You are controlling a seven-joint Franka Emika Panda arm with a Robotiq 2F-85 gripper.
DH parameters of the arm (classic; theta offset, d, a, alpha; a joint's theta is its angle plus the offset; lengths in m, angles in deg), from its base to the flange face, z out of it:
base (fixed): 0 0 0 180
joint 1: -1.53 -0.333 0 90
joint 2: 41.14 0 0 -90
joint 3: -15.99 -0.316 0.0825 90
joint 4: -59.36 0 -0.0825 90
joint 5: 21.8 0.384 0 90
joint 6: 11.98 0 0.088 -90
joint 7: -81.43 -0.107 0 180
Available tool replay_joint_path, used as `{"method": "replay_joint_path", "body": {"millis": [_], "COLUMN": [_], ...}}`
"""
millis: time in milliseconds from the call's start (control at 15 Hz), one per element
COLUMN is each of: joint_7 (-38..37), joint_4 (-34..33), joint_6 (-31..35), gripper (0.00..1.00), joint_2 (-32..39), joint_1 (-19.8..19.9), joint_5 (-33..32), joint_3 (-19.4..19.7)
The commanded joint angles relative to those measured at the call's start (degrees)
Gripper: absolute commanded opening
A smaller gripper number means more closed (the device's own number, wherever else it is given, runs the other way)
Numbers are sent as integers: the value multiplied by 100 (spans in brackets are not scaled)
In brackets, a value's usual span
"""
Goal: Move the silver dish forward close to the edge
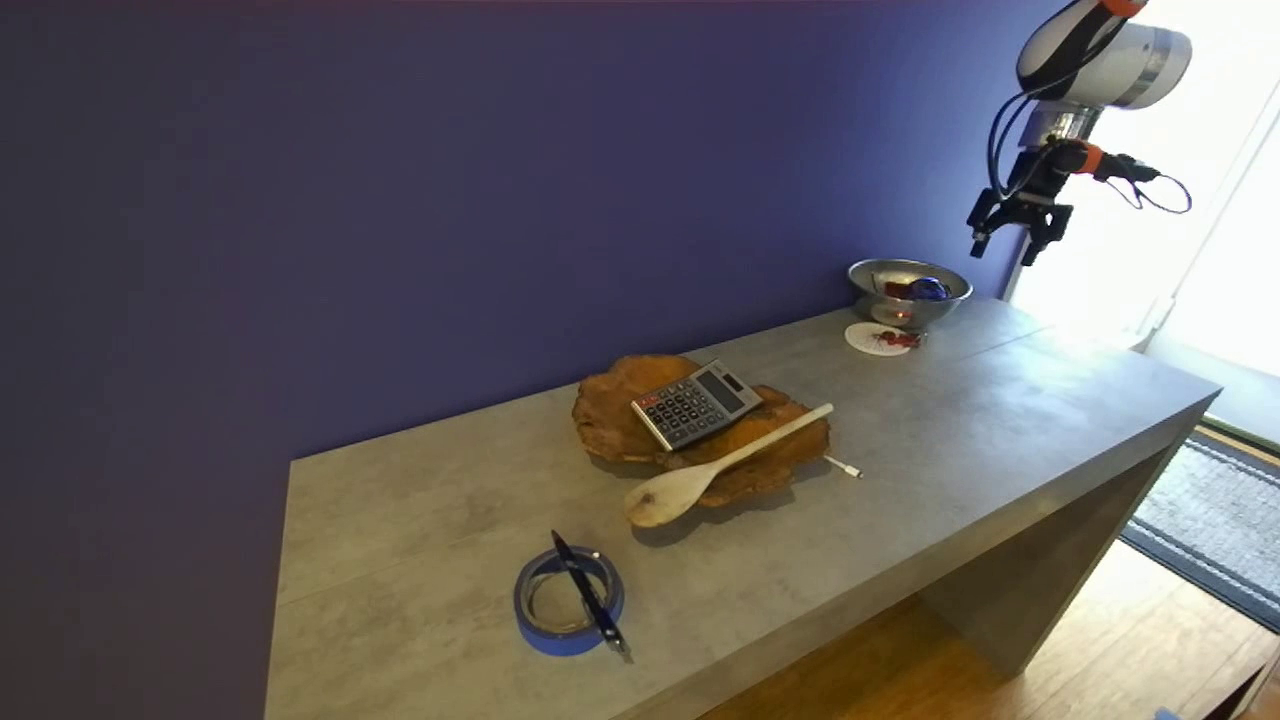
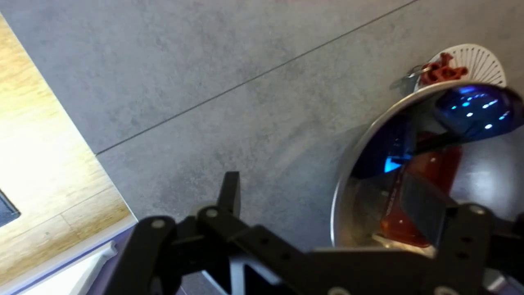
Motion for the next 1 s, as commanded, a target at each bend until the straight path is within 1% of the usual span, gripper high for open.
{"method": "replay_joint_path", "body": {"millis": [0,267,333,533,600,733,800,867,933], "joint_7": [-54,-55,119,-27,-47,-104,-190,-251,-323], "joint_4": [-183,-147,-73,-48,-16,-15,-18,-40,-46], "joint_6": [-28,-15,131,814,1186,1635,1806,1939,2003], "gripper": [100,100,100,100,100,100,93,74,68], "joint_2": [179,154,106,294,360,516,594,680,739], "joint_1": [208,200,270,273,250,240,203,207,211], "joint_5": [-96,-91,90,324,363,374,309,281,253], "joint_3": [-156,-196,-294,-420,-457,-556,-572,-614,-640]}}
